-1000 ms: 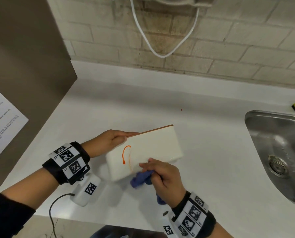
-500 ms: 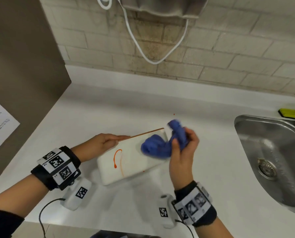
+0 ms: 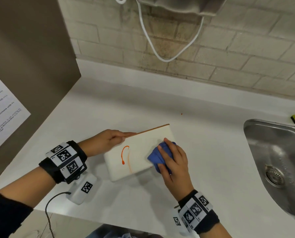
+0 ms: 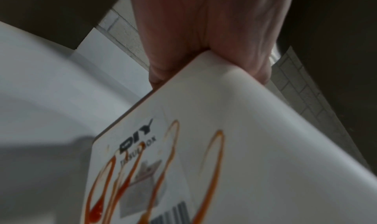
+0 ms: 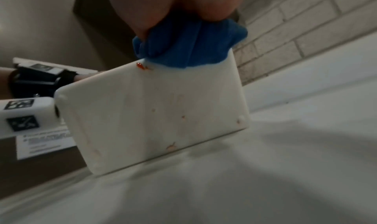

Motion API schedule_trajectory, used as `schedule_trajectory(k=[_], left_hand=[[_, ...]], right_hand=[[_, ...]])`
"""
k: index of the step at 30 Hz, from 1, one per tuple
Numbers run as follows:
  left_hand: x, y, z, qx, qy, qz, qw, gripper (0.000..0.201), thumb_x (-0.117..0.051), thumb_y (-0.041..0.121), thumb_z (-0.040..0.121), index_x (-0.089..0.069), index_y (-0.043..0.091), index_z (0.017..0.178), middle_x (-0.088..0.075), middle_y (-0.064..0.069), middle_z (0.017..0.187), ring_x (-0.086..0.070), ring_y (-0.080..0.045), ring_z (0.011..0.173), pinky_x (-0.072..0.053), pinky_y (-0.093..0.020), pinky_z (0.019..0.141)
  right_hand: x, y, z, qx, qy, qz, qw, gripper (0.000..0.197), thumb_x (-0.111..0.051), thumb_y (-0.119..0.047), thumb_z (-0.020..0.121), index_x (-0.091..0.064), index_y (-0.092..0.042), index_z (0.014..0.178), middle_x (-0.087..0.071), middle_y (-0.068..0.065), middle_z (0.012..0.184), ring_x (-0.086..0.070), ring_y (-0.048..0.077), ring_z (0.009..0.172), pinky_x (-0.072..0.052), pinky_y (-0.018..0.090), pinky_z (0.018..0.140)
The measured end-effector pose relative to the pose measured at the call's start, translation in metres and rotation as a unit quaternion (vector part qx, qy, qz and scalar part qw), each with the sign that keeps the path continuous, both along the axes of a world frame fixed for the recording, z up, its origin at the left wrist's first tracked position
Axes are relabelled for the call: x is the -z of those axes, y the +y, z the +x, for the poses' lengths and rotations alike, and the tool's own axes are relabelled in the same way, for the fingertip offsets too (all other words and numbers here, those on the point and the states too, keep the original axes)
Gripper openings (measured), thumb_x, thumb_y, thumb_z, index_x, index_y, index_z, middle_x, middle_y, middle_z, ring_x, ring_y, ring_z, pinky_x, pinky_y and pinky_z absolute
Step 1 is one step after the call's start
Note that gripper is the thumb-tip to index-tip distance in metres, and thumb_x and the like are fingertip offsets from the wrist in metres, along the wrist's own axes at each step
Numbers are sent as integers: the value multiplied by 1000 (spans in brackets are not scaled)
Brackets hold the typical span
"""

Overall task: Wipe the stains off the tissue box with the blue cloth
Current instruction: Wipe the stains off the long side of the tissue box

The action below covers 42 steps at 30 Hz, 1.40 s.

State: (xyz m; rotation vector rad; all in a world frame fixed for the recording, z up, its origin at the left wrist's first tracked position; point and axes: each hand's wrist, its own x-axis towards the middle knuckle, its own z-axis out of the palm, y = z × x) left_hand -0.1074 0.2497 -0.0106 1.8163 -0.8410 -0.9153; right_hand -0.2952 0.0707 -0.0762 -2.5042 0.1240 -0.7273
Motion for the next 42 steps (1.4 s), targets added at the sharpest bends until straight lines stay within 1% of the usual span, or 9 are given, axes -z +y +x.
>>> schedule_trajectory(k=[8,13,17,22,26,30,36,39,42], left_hand=[[2,1,0,6,28,-9,1000,42,-37,5,98,-57,40,111,-59,48,100,-53,20,104,-35,0,87],[1,2,1,16,8,-1,1000,59,-39,6,97,-63,60,95,-62,45,96,-55,20,99,-36,1,83],[9,3,2,14,-27,9,999,49,-41,15,98,-58,61,105,-55,41,119,-50,12,116,-34,-5,98],[16,4,1,12,-58,17,998,46,-43,18,97,-56,61,109,-60,26,125,-51,6,119,-35,-15,102],[15,2,-3,10,-50,6,999,54,-44,14,97,-57,66,100,-61,34,117,-52,12,112,-36,-7,97],[15,1,-3,7,-45,8,999,42,-45,31,87,-55,71,96,-62,25,117,-53,6,114,-36,-11,99],[11,2,-3,19,-21,9,1000,37,-44,33,86,-58,64,102,-54,44,117,-51,8,119,-33,-13,104],[7,2,-4,17,-26,19,999,44,-44,25,95,-56,67,99,-56,49,107,-50,16,112,-33,-7,99],[7,3,-5,14,-48,40,998,49,-43,20,97,-55,68,100,-58,47,105,-51,14,111,-35,-13,100]], right_hand=[[-4,26,10,-153,55,-77,984,42,-46,-29,95,-37,-21,135,-24,2,147,-20,22,139,-12,42,115],[-4,-12,5,-209,88,-165,960,59,-61,0,83,-38,-21,134,-24,2,147,-20,23,139,-13,42,114],[-25,-34,-12,-55,-3,31,998,39,-41,-9,88,-46,-20,125,-39,2,139,-36,22,129,-27,30,110],[-58,-29,2,79,-108,346,929,35,-47,-12,90,-47,-31,119,-51,-12,129,-49,4,118,-39,20,100],[-43,2,24,78,23,249,965,32,-38,-36,89,-43,-47,118,-41,-15,136,-27,2,133,-17,29,114],[-41,33,34,15,73,173,982,43,-34,-34,89,-48,-25,129,-40,-14,138,-15,-3,134,-4,23,115],[-31,17,2,-197,117,96,969,37,-45,-19,82,-51,-30,116,-55,0,130,-30,2,131,-7,15,113],[-44,-5,-15,-27,57,238,969,34,-43,-28,78,-55,-46,103,-62,-30,111,-49,-13,111,-32,5,96],[-62,-30,-4,159,-116,331,923,15,-46,-19,89,-51,-28,100,-61,-17,93,-55,-11,85,-40,1,73]])
